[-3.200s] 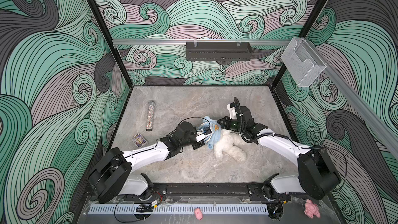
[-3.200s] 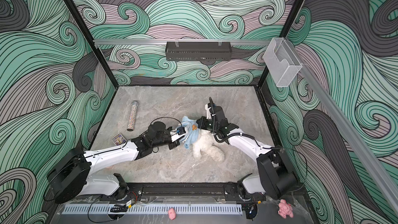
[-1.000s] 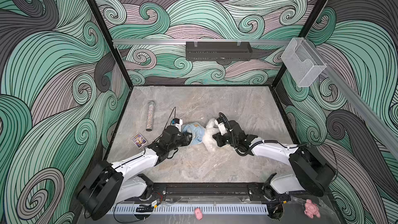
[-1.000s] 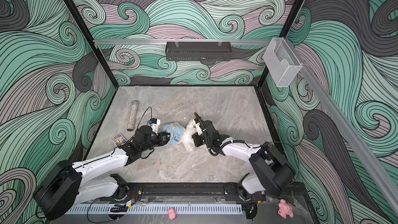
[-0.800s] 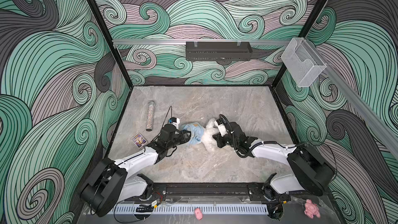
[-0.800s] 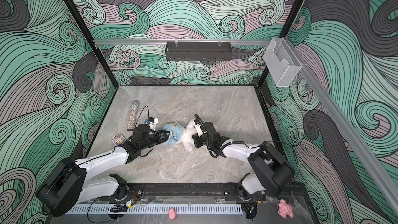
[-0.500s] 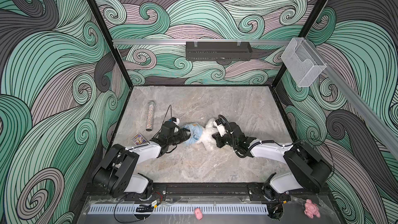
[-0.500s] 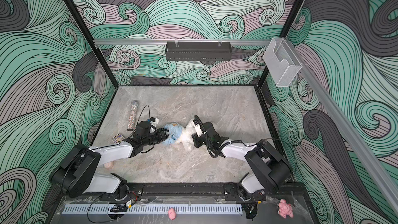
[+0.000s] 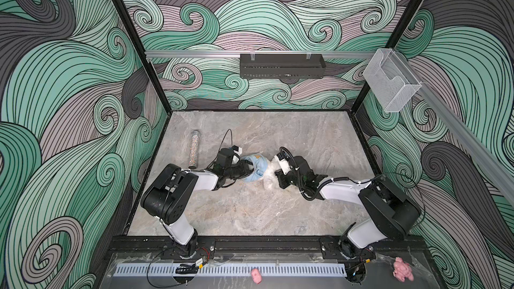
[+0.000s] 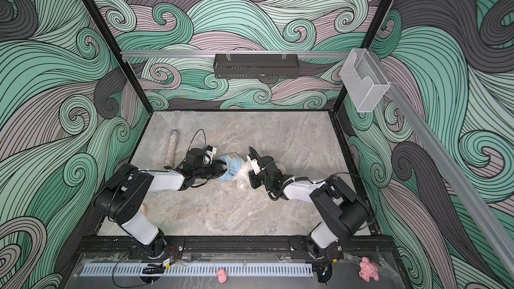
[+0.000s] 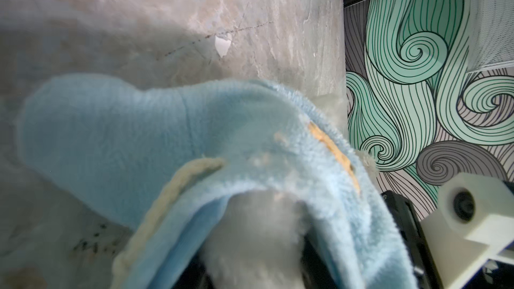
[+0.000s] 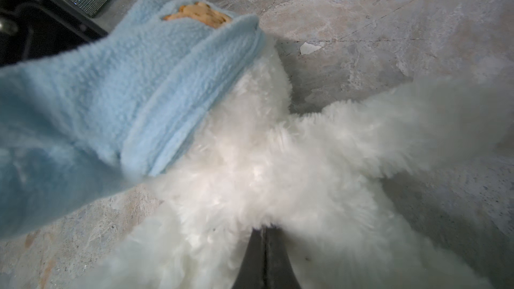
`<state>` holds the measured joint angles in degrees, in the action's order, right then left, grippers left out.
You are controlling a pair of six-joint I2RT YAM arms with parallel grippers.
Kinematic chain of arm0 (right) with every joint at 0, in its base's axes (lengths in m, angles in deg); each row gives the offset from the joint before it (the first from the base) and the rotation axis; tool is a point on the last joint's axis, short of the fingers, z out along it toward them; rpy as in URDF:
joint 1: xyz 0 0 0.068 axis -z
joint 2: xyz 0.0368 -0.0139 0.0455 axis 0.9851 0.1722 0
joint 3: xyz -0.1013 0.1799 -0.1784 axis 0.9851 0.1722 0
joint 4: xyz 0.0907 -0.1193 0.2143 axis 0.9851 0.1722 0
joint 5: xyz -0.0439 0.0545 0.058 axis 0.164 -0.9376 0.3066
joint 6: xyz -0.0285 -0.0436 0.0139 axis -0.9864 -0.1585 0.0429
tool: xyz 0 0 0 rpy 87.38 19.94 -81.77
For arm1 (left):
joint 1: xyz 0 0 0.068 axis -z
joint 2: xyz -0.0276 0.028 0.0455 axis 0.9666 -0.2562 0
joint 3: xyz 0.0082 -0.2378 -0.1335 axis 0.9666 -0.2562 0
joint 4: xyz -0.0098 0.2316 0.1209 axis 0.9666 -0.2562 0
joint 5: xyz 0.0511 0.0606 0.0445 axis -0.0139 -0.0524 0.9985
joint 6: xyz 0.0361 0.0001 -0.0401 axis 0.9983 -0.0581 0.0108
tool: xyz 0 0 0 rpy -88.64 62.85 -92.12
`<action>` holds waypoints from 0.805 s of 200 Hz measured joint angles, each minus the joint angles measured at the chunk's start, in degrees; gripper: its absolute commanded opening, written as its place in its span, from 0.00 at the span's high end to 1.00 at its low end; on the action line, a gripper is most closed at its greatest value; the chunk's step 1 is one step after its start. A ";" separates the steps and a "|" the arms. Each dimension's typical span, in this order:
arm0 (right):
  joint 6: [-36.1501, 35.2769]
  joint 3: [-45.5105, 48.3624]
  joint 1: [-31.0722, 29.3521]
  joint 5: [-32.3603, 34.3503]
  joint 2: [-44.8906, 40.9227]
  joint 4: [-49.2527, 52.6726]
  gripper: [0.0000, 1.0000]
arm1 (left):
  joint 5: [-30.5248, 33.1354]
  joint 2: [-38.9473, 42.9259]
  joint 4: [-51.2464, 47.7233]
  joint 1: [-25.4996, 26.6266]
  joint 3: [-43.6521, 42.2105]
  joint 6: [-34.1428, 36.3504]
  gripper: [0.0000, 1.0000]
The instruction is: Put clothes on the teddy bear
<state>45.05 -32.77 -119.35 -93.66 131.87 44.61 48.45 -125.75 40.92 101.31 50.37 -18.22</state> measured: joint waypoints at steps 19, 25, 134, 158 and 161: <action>-0.61 -0.72 0.02 0.81 0.13 1.16 0.86 | -0.42 0.13 0.00 0.35 0.02 1.44 0.90; -0.92 -1.03 0.02 1.25 0.07 1.81 0.84 | -0.44 0.44 -0.15 0.39 0.02 2.08 0.95; 1.77 2.08 -0.50 -6.34 -15.76 6.47 0.70 | -4.22 2.12 10.10 1.33 -4.28 -8.72 1.00; 5.66 2.47 -0.55 -8.44 -12.33 3.32 0.73 | -5.49 0.70 11.21 1.29 -4.28 -11.28 1.00; 5.84 2.49 -0.55 -8.50 -12.17 3.17 0.73 | -5.60 0.61 11.21 1.29 -4.28 -11.50 1.00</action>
<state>50.89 -30.28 -119.89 -102.16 119.70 47.78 42.85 -125.14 52.13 102.60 46.09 -29.71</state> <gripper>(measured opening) 0.274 0.052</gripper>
